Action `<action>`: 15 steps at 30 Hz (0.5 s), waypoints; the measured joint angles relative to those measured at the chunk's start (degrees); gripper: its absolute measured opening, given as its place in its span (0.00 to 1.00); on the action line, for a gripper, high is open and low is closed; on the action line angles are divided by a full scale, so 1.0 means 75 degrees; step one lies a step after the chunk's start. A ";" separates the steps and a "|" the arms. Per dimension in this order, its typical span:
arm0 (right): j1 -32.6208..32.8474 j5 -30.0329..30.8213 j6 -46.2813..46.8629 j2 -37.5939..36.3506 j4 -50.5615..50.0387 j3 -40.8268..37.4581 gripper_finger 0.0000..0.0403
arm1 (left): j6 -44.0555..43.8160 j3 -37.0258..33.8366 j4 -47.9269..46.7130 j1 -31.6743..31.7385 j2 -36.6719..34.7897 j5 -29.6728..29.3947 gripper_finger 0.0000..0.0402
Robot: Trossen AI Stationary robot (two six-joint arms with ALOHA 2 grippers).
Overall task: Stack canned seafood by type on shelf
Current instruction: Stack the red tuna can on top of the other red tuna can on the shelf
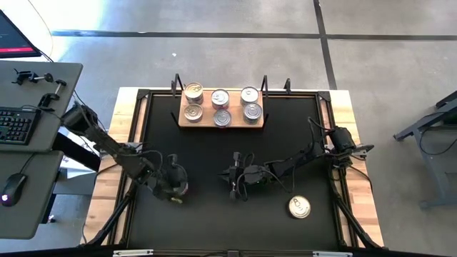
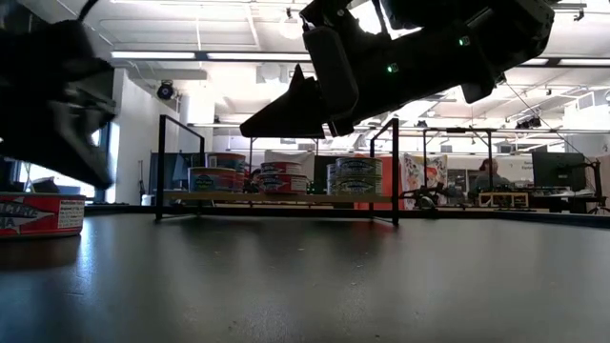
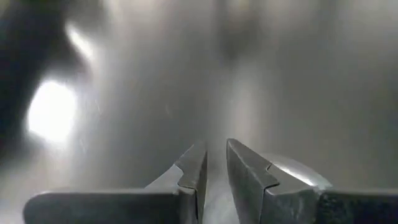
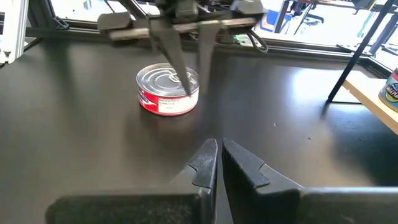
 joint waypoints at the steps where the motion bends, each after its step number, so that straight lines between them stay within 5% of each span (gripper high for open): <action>1: 0.0000 0.0000 0.0000 0.0000 -0.0003 0.0000 0.03 | 0.0513 -0.0192 0.0670 0.0183 0.0001 -0.0147 0.13; 5: -0.0007 0.0000 0.0003 0.0000 -0.0002 0.0000 0.03 | 0.2867 -0.0799 0.3842 0.1143 0.0143 -0.0202 0.13; 8: -0.0009 0.0000 0.0077 0.0000 -0.0004 0.0000 0.03 | 0.4134 -0.0725 0.4951 0.1610 0.0191 0.0442 0.13; 11: -0.0012 0.0003 0.0313 0.0000 -0.0074 0.0000 0.03 | 0.4048 -0.0137 0.3781 0.1571 0.0057 0.0963 0.13; 15: -0.0014 0.0001 0.0329 0.0000 -0.0229 0.0000 0.03 | 0.1953 0.1043 -0.0093 0.1131 0.0003 0.1553 0.13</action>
